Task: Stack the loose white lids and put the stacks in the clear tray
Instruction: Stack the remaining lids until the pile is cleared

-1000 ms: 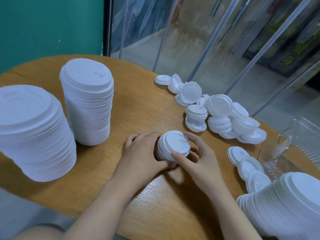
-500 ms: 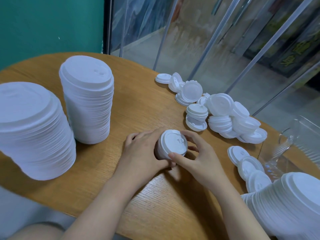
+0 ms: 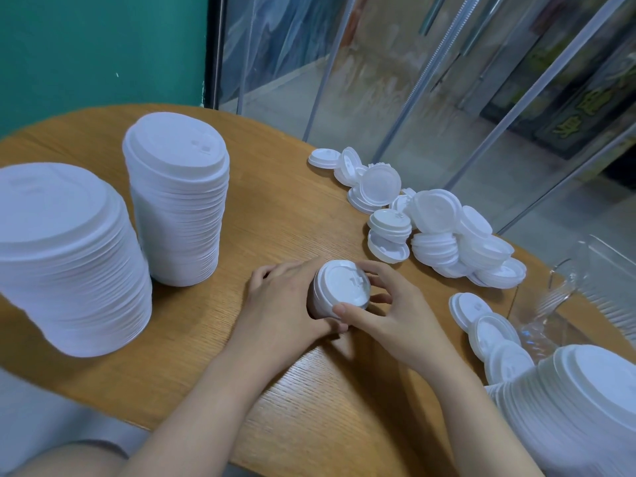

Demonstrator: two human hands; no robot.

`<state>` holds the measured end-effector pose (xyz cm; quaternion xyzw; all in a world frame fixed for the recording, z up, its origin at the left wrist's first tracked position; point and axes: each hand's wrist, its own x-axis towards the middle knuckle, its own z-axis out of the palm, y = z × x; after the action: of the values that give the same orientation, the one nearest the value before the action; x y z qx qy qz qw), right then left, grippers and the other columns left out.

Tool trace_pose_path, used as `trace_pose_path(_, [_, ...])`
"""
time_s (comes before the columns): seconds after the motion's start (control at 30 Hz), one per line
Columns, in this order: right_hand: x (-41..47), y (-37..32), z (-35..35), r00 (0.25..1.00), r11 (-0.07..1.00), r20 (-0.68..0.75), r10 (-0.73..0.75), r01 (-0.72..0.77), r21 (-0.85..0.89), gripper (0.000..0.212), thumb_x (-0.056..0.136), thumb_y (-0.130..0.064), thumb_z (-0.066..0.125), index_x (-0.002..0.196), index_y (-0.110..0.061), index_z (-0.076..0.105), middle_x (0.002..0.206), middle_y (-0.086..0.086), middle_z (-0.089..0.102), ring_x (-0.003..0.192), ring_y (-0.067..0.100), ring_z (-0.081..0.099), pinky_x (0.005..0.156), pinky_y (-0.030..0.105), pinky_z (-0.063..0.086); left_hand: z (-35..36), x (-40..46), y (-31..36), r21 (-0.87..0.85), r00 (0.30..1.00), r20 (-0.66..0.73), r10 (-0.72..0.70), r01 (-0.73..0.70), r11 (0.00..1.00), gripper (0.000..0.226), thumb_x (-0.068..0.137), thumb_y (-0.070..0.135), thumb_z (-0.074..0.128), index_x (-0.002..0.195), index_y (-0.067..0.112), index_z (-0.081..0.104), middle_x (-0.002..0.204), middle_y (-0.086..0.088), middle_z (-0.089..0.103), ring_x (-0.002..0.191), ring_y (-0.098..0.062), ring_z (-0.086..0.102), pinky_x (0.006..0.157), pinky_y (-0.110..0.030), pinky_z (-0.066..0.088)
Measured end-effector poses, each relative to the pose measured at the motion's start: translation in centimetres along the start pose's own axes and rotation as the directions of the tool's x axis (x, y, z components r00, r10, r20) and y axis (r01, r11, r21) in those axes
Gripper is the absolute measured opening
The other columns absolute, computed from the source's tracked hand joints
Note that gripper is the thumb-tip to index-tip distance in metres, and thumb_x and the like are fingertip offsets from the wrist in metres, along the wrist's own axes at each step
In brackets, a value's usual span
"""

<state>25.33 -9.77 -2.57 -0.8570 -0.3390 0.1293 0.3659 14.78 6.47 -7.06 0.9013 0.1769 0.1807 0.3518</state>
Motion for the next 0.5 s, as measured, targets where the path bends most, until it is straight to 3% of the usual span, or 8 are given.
trace_pose_path(0.07, [0.2, -0.2, -0.3, 1.0, 1.0, -0.022, -0.011, 0.012, 0.018, 0.072, 0.071, -0.07, 0.076, 0.132, -0.034, 0.063, 0.124, -0.023, 0.065, 0.118, -0.01, 0.057, 0.086, 0.005, 0.046, 0.0, 0.0, 0.1, 0.003, 1.0, 0.008, -0.017, 0.017, 1.0, 0.096, 0.065, 0.067, 0.081, 0.148, 0.046, 0.039, 0.139, 0.024, 0.053, 0.137, 0.002, 0.037, 0.117, -0.029, 0.017])
trace_pose_path(0.13, [0.8, 0.0, -0.8, 0.989, 0.999, -0.147, -0.02, 0.027, 0.046, 0.059, 0.077, -0.068, 0.066, 0.123, -0.031, 0.068, 0.118, -0.02, 0.069, 0.115, -0.005, 0.061, 0.086, 0.008, 0.046, -0.1, -0.1, 0.1, 0.0, 1.0, 0.001, 0.0, 0.0, 1.0, 0.097, 0.064, 0.068, 0.081, 0.148, 0.048, 0.037, 0.138, 0.026, 0.052, 0.136, 0.003, 0.037, 0.117, -0.03, 0.018])
trace_pose_path(0.27, [3.2, 1.8, -1.8, 0.923, 0.99, -0.372, -0.094, 0.047, -0.134, 0.015, 0.095, -0.036, 0.072, 0.107, -0.029, 0.067, 0.109, -0.017, 0.067, 0.106, -0.002, 0.06, 0.089, 0.015, 0.043, -0.2, -0.3, 0.0, -0.008, 1.0, 0.013, 0.005, -0.005, 1.0, 0.098, 0.062, 0.071, 0.081, 0.148, 0.049, 0.038, 0.137, 0.03, 0.05, 0.135, 0.005, 0.036, 0.118, -0.032, 0.018])
trace_pose_path(0.4, [5.8, 4.1, -2.1, 0.93, 0.942, -0.362, -0.069, -0.059, -0.332, 0.034, 0.093, -0.029, 0.074, 0.122, -0.013, 0.068, 0.121, 0.0, 0.066, 0.115, 0.02, 0.059, 0.098, 0.036, 0.047, -0.3, -0.3, 0.1, -0.011, 1.0, 0.026, 0.004, -0.004, 1.0, 0.098, 0.062, 0.074, 0.08, 0.148, 0.049, 0.038, 0.125, 0.035, 0.044, 0.135, 0.005, 0.035, 0.119, -0.034, 0.017])
trace_pose_path(0.5, [7.0, 4.6, -2.0, 0.947, 0.925, -0.321, -0.013, -0.11, -0.364, 0.037, 0.091, -0.03, 0.077, 0.123, -0.012, 0.069, 0.122, 0.0, 0.066, 0.116, 0.021, 0.058, 0.097, 0.034, 0.045, -0.3, -0.3, 0.2, -0.027, 1.0, 0.02, 0.002, -0.002, 1.0, 0.095, 0.064, 0.077, 0.077, 0.147, 0.049, 0.04, 0.124, 0.033, 0.044, 0.133, 0.005, 0.035, 0.118, -0.03, 0.015])
